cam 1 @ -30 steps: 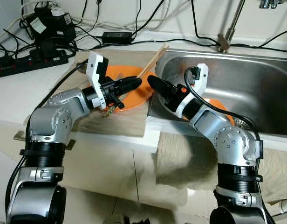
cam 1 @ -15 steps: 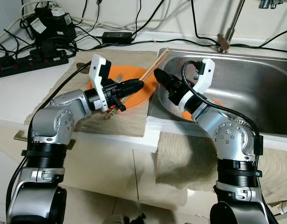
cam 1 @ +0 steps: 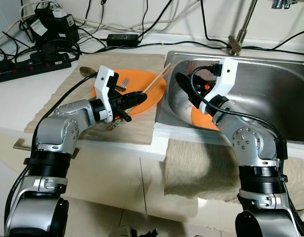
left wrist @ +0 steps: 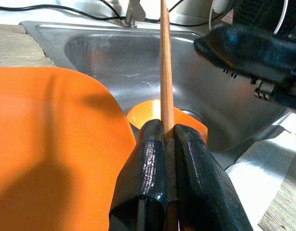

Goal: Kitchen organization

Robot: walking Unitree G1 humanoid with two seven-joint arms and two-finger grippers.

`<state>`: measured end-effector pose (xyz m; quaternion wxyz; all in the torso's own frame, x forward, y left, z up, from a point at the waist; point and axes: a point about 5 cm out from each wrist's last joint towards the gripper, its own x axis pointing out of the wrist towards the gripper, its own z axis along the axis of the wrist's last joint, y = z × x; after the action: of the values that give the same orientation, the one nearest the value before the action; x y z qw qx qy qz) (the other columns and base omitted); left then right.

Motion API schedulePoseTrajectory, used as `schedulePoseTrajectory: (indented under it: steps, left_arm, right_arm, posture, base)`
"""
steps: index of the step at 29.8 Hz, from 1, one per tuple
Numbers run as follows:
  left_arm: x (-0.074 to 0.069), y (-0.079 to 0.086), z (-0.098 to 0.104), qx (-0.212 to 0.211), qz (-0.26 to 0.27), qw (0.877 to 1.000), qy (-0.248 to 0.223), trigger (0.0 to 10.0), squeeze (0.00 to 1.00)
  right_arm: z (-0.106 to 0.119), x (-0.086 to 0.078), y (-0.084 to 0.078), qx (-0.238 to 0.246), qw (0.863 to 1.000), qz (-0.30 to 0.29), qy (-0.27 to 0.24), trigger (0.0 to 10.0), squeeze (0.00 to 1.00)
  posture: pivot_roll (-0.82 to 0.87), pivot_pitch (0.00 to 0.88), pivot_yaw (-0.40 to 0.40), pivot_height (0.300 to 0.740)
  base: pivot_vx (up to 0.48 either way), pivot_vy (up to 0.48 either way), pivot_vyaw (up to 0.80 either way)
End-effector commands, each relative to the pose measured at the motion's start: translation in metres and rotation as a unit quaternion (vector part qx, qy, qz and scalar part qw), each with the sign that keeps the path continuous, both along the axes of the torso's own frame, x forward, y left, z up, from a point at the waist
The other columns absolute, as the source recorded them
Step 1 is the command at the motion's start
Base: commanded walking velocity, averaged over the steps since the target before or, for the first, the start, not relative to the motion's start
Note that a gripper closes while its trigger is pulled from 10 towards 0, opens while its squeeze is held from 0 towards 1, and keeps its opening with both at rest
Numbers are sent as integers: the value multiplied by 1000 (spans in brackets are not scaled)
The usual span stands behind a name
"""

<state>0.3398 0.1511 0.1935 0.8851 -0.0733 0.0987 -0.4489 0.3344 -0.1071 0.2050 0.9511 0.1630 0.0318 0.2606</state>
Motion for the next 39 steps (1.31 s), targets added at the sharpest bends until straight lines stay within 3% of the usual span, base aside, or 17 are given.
schedulePoseTrajectory:
  steps: [1,4,5,6,8,10,11,12,14,15,16,20,22,26,29,34,39]
  left_arm:
    - [2,1,2,14,5,1000,-7,0,0]
    - [3,0,-1,21,7,1000,-4,0,0]
    - [3,0,-1,22,7,1000,-3,0,0]
    - [3,0,-1,22,7,1000,-3,0,0]
    - [4,0,-1,27,9,1000,-2,0,0]
    - [5,0,0,32,12,999,-3,0,0]
    - [5,0,0,32,12,999,-3,0,0]
    - [5,0,1,31,12,999,-4,0,0]
    - [6,0,2,32,12,999,-6,0,0]
    - [6,0,3,33,11,999,-8,0,0]
    - [6,0,3,33,11,999,-8,0,0]
    - [6,-2,5,33,8,999,-13,0,0]
    - [6,-3,6,33,7,999,-14,0,0]
    - [2,-14,17,22,-9,999,-29,0,0]
    - [0,-18,22,19,-19,999,-34,0,0]
    - [-2,-18,28,25,-30,998,-41,0,0]
    - [-12,-23,32,26,-66,996,-48,0,0]
  right_arm:
    - [2,-2,3,-48,998,6,-32,10000,0]
    - [2,-6,7,-150,985,15,-88,10000,0]
    - [3,-7,9,-207,970,18,-122,10000,0]
    - [3,-7,9,-207,970,18,-122,10000,0]
    - [4,-10,11,-312,931,32,-189,10000,0]
    - [7,-11,10,-370,898,36,-236,10000,0]
    - [7,-11,10,-370,898,36,-236,10000,0]
    - [7,-11,10,-396,880,33,-258,10000,0]
    - [7,-11,10,-406,874,33,-266,10000,0]
    - [9,-11,10,-436,849,31,-296,10000,0]
    - [9,-11,10,-436,849,31,-296,10000,0]
    - [10,-13,13,-497,781,37,-376,10000,0]
    - [9,-13,15,-499,775,41,-384,10000,0]
    - [6,-12,19,-519,743,45,-420,10000,0]
    - [5,-11,20,-518,739,46,-428,10000,0]
    - [5,-7,19,-540,705,54,-456,10000,0]
    - [8,0,16,-553,685,52,-471,10000,0]
  posture:
    - [52,11,38,740]
    - [51,12,38,740]
    - [50,13,39,740]
    - [50,13,39,740]
    - [49,12,38,740]
    - [49,11,37,740]
    - [49,11,37,740]
    - [49,11,36,740]
    - [49,11,36,740]
    - [49,11,36,740]
    - [49,11,36,740]
    - [48,12,38,740]
    - [48,12,37,740]
    - [46,13,38,740]
    - [48,12,37,740]
    - [52,7,38,740]
    - [55,3,36,740]
  base:
    - [0,0,0]
    - [0,0,0]
    - [0,0,0]
    - [0,0,0]
    - [0,0,0]
    - [0,0,0]
    - [0,0,0]
    - [0,0,0]
    - [0,0,0]
    - [0,0,0]
    - [0,0,0]
    - [0,0,0]
    - [0,0,0]
    - [0,0,0]
    - [0,0,0]
    - [0,0,0]
    - [0,0,0]
